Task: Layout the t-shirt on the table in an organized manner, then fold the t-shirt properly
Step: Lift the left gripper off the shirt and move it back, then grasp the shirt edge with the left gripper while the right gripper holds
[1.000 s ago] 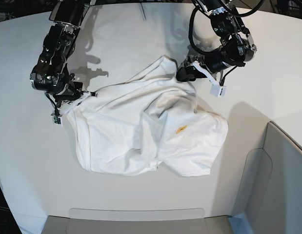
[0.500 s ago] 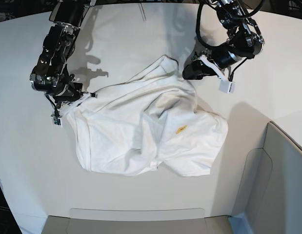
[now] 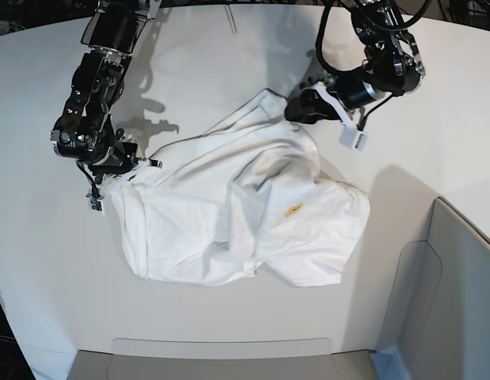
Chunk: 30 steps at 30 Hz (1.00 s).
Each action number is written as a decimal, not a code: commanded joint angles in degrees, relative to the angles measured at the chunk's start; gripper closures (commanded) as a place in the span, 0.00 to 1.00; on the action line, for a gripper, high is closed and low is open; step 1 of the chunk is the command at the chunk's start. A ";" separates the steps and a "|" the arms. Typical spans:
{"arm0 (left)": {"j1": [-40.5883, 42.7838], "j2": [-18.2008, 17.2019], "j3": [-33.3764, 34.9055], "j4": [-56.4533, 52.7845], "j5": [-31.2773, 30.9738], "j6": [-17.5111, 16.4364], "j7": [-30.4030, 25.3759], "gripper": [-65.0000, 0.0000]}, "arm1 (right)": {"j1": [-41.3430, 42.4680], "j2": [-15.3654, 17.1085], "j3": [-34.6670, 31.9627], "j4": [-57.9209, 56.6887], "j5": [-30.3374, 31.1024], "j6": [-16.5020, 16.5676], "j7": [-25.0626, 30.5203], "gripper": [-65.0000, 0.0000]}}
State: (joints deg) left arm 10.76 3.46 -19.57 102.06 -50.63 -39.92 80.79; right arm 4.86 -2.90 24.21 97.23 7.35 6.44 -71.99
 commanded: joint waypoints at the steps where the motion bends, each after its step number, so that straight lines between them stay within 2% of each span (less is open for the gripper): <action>1: 0.09 -0.78 2.83 1.02 -1.37 -0.08 -0.79 0.70 | 1.25 0.21 -0.07 0.92 0.34 0.11 0.82 1.00; 3: 0.71 -1.84 7.05 1.02 -1.02 -0.08 -0.79 0.70 | 1.77 0.21 -0.16 0.92 0.34 0.11 0.82 1.00; 5: 0.80 -2.28 8.19 1.02 0.92 -0.08 -0.79 0.71 | 1.95 0.21 -0.95 0.92 0.34 0.11 0.82 1.00; 10: 0.71 -2.28 6.25 1.02 5.40 -0.08 -3.21 0.71 | 1.86 0.39 -2.10 1.10 0.34 0.11 0.82 1.00; 25: 0.44 -2.28 2.39 0.75 5.49 -0.08 -5.23 0.71 | 1.69 0.30 -2.18 1.19 0.34 0.11 0.82 1.00; 30: 0.44 -2.19 3.70 0.66 5.49 -0.08 -5.59 0.71 | 1.69 0.21 -2.18 1.27 0.34 0.11 0.82 1.00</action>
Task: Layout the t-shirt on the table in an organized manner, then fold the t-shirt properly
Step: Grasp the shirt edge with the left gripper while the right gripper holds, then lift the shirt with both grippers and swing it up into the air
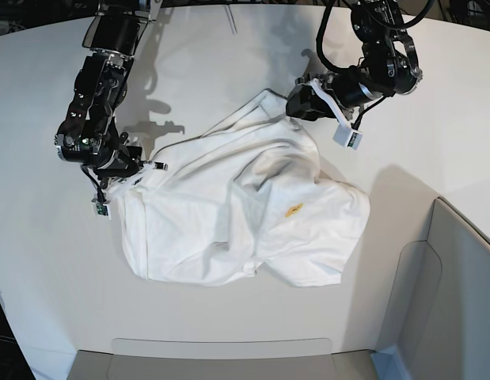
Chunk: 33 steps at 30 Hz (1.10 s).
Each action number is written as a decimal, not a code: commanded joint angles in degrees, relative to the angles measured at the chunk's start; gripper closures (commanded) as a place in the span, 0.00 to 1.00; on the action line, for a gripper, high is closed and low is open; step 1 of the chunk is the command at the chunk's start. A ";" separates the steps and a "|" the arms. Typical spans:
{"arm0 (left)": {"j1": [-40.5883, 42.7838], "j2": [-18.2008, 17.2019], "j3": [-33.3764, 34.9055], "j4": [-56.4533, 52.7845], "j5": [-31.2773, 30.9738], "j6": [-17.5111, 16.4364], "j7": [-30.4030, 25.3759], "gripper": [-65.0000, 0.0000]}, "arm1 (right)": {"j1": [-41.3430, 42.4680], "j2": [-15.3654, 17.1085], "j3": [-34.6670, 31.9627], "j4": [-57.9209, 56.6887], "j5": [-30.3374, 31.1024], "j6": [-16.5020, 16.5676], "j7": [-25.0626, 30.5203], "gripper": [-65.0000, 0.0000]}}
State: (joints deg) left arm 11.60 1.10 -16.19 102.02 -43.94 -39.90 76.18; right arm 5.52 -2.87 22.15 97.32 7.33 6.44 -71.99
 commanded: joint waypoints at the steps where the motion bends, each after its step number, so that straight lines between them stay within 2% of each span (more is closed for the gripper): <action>1: -0.39 0.17 1.02 0.62 -1.11 -0.10 -0.97 0.71 | 1.03 0.19 -0.13 1.28 0.36 0.11 0.82 1.00; 5: -0.47 0.43 1.46 0.62 0.21 -0.10 -1.06 0.71 | 1.03 0.19 -0.13 1.36 0.36 0.11 0.73 1.00; 8: -1.70 2.28 2.78 0.53 6.62 -0.10 -1.15 0.71 | 1.03 0.19 -0.13 1.36 0.36 0.11 0.73 1.00; 11: -2.76 2.37 4.98 0.53 11.20 -0.10 -1.85 0.71 | 0.94 0.19 -0.13 1.89 0.36 0.11 0.65 1.00; 18: -2.94 2.37 5.06 0.53 11.90 -0.10 -3.79 0.71 | -0.02 0.19 -0.39 4.35 0.36 0.11 0.47 1.00; 20: -2.94 2.37 5.24 0.53 11.90 -0.10 -3.79 0.76 | -0.46 0.19 -0.39 4.53 0.36 0.11 0.47 1.00; 24: -2.94 2.37 4.89 0.53 11.99 -0.10 -3.87 1.00 | -0.73 0.19 -0.39 4.53 0.36 0.11 0.47 1.00; 28: -4.87 2.11 4.45 -0.17 12.34 -0.10 -3.26 1.00 | -0.90 0.19 -0.39 4.53 0.36 0.11 0.56 1.00; 33: -9.62 1.58 -4.69 0.09 15.86 -0.10 -2.91 1.00 | -0.64 0.72 -0.39 4.53 0.54 0.29 0.82 1.00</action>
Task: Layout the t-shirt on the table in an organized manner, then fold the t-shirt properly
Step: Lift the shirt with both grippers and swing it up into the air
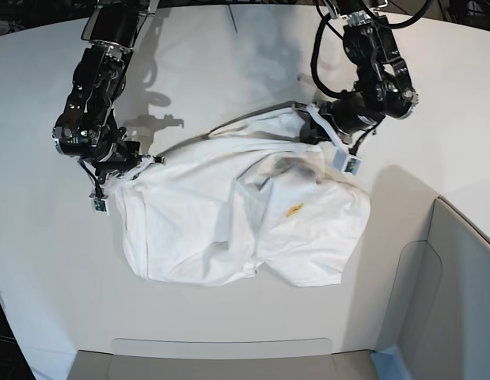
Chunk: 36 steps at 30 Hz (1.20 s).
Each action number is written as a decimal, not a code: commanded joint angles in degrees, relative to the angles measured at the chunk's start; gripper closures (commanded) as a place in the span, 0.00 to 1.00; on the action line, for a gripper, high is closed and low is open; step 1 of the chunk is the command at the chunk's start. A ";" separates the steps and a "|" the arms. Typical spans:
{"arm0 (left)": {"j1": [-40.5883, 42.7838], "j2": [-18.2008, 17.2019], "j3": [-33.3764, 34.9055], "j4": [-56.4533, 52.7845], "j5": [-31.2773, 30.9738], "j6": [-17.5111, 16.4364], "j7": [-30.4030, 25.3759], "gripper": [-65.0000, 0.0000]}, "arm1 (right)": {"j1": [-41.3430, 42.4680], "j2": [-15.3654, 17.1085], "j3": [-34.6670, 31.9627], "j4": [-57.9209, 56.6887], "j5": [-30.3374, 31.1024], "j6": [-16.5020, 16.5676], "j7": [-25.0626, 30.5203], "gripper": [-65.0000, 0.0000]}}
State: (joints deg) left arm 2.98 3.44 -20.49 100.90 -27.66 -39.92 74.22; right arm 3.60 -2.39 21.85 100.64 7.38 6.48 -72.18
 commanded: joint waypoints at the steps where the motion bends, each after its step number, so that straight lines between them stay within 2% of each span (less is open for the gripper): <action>1: -2.41 -1.82 -3.03 1.21 -0.34 -0.08 -0.33 1.00 | 1.46 0.33 -0.09 1.29 0.49 1.30 1.02 1.00; 5: -9.62 -6.83 -13.22 1.21 -0.34 -0.08 4.77 1.00 | 2.87 1.12 -0.09 3.76 0.49 9.30 1.02 1.00; 8: -13.14 -10.61 -17.97 1.21 -0.34 -0.08 5.78 1.00 | 4.36 1.03 -0.18 6.22 0.49 12.46 1.02 1.00; 11: -14.46 -14.56 -19.47 1.30 -0.34 -0.08 5.78 1.00 | 5.06 1.12 -3.25 8.41 0.49 12.73 0.93 1.00; 15: -14.54 -17.99 -19.55 5.78 -0.34 -0.08 5.78 1.00 | 5.06 1.38 -8.35 12.55 0.32 13.08 0.93 1.00; 22: -14.46 -18.43 -19.20 15.45 -0.34 -0.08 5.78 1.00 | 5.94 1.38 -14.77 16.85 0.23 13.08 1.02 1.00; 24: -15.16 -20.19 -19.20 15.45 -0.43 -0.08 5.78 1.00 | 7.79 1.38 -15.56 16.94 0.23 13.17 1.02 1.00; 27: -19.12 -22.30 -19.03 15.36 -0.43 -0.08 5.78 1.00 | 11.75 1.38 -15.56 16.68 0.23 13.17 1.11 1.00; 30: -24.21 -22.39 -18.85 15.19 -0.43 -0.08 5.78 1.00 | 16.84 1.29 -15.65 16.15 0.32 13.17 1.11 1.00; 33: -29.23 -22.21 -14.63 14.57 -0.34 -0.08 5.78 1.00 | 21.15 0.85 -15.74 14.13 0.49 13.17 2.86 1.00; 36: -31.60 -21.86 -9.44 14.57 -0.34 -0.08 5.78 1.00 | 23.00 0.50 -15.74 12.28 0.49 13.17 7.44 1.00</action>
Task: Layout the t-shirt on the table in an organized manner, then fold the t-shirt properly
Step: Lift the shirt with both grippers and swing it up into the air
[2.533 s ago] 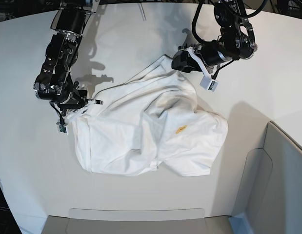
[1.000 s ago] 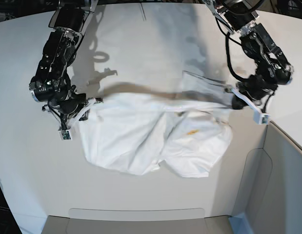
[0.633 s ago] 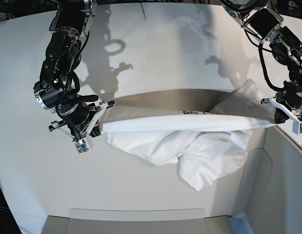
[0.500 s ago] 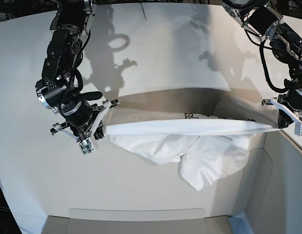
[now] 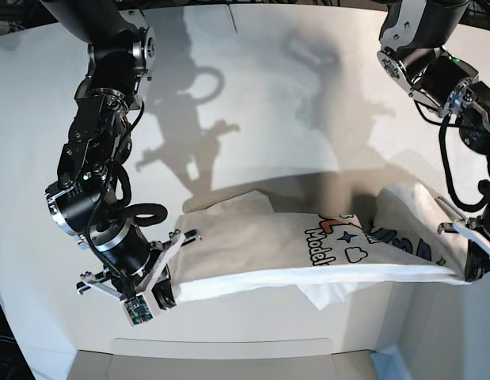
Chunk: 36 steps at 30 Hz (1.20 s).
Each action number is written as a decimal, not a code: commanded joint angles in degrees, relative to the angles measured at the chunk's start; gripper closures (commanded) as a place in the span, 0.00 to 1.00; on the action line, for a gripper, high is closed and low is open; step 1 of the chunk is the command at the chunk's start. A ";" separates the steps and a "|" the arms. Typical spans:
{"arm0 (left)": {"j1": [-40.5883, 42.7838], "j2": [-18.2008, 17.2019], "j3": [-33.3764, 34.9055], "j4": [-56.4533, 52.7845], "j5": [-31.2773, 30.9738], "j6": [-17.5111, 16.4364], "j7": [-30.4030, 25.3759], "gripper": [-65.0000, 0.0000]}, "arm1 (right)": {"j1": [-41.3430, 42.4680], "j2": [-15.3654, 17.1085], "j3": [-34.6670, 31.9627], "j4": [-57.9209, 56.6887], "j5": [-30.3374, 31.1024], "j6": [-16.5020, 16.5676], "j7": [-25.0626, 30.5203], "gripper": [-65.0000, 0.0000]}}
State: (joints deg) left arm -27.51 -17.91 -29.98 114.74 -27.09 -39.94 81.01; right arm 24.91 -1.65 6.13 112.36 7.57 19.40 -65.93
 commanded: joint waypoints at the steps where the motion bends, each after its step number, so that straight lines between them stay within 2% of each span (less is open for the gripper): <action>1: -1.72 -0.42 1.54 0.73 -0.91 -0.06 -1.06 1.00 | 2.30 -0.68 -0.02 -0.40 0.29 0.25 2.68 1.00; 3: -2.95 0.46 3.56 0.73 -0.91 -0.06 -2.20 1.00 | 3.97 -0.94 -0.02 -2.51 0.29 0.16 4.44 1.00; 8: -7.26 0.90 4.00 0.38 -0.38 -0.06 -3.69 1.00 | 10.04 -1.03 -0.02 -7.43 0.29 -0.10 4.44 1.00; 9: -9.11 0.90 4.17 -0.32 0.76 0.51 -3.78 1.00 | 11.71 -1.03 -0.02 -9.19 0.29 -0.19 4.44 1.00; 11: -12.36 0.90 4.35 -2.43 4.01 4.03 -4.13 1.00 | 15.31 -1.03 0.07 -12.53 0.29 -0.19 4.44 1.00; 13: -16.05 0.81 5.84 -6.30 7.36 6.05 -6.42 1.00 | 19.09 -1.03 0.15 -16.22 0.29 -0.28 4.44 1.00; 18: -21.77 0.72 9.19 -16.76 12.19 6.58 -11.96 1.00 | 29.47 -0.86 0.33 -28.09 0.29 -0.28 4.70 1.00; 22: -27.31 0.72 9.98 -21.24 14.30 6.58 -13.98 1.00 | 36.59 -0.68 0.33 -36.80 0.21 -0.37 9.98 1.00; 24: -30.03 0.72 9.98 -21.86 14.30 6.58 -15.12 1.00 | 39.14 -0.59 0.33 -39.08 0.21 -1.95 12.35 1.00; 27: -31.70 -1.12 9.98 -21.86 14.30 6.58 -15.56 1.00 | 41.42 -0.68 0.33 -39.26 0.38 -2.83 12.88 1.00; 31: -31.61 -3.41 9.54 -19.66 14.21 6.58 -15.39 1.00 | 40.63 -1.03 0.33 -32.22 0.38 -2.83 12.88 1.00; 36: -23.00 -5.52 9.89 -9.20 14.12 6.58 -15.21 1.00 | 35.18 -1.03 0.33 -20.27 0.38 -3.00 11.73 1.00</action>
State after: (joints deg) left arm -48.99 -22.98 -20.40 105.14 -12.45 -33.43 66.87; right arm 58.11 -2.72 6.39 91.66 7.86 16.69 -55.44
